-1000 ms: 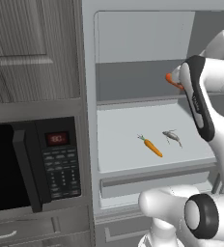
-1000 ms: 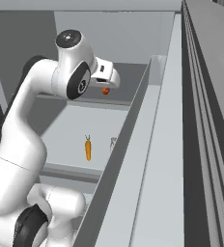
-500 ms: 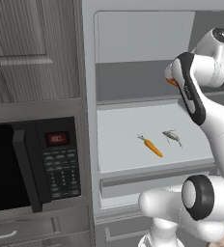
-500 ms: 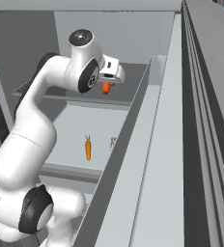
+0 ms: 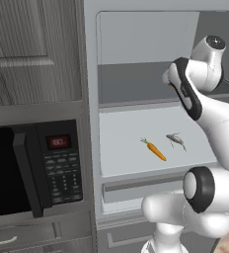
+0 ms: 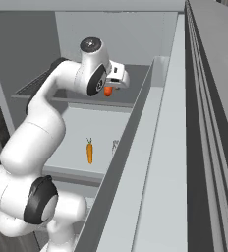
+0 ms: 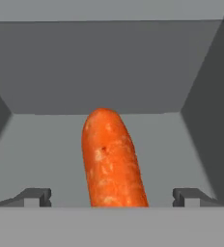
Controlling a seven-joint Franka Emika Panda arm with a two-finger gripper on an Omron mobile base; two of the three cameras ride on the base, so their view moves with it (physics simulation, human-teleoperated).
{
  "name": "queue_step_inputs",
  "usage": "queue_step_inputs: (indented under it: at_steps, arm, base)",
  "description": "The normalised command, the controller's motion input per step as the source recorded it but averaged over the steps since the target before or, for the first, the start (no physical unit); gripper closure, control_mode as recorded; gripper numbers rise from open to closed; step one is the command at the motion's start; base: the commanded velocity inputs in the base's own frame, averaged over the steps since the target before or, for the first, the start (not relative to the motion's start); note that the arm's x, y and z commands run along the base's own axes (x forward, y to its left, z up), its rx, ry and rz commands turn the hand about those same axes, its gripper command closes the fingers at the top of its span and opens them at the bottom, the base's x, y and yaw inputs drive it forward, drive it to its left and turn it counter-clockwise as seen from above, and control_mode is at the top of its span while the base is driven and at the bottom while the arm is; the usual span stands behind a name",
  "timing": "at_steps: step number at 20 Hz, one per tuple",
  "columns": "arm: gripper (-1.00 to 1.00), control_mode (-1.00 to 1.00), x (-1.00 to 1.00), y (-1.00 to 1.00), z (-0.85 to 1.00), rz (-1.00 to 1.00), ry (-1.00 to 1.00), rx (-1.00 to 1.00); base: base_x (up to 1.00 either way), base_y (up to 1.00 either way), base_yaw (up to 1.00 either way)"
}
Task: Place one carrot and one fish in each tupperware on the nearby counter, to pack two identical lunches.
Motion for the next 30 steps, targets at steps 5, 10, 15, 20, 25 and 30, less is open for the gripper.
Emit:
queue_step_inputs:
  at_steps: [5,10,15,20,25,30]
  arm:
    - [1.0,-1.0,0.29,0.0,-0.45,0.0,0.03,0.0]
    - [1.0,-1.0,0.08,0.02,-0.21,0.0,0.01,-0.01]
    - [1.0,-1.0,-0.15,0.19,-0.22,0.03,0.0,0.0]
    - [1.0,-1.0,-0.97,0.45,-0.03,0.07,-0.02,-0.03]
    - [1.0,-1.0,-1.0,0.39,0.0,0.07,-0.05,-0.07]
    - [1.0,-1.0,-0.91,0.16,0.0,0.01,0.0,-0.06]
  base:
    - [0.0,0.0,0.0]
    - [0.0,0.0,0.0]
    - [0.0,0.0,0.0]
    - [0.0,0.0,0.0]
    - [0.0,0.0,0.0]
    - [0.0,0.0,0.0]
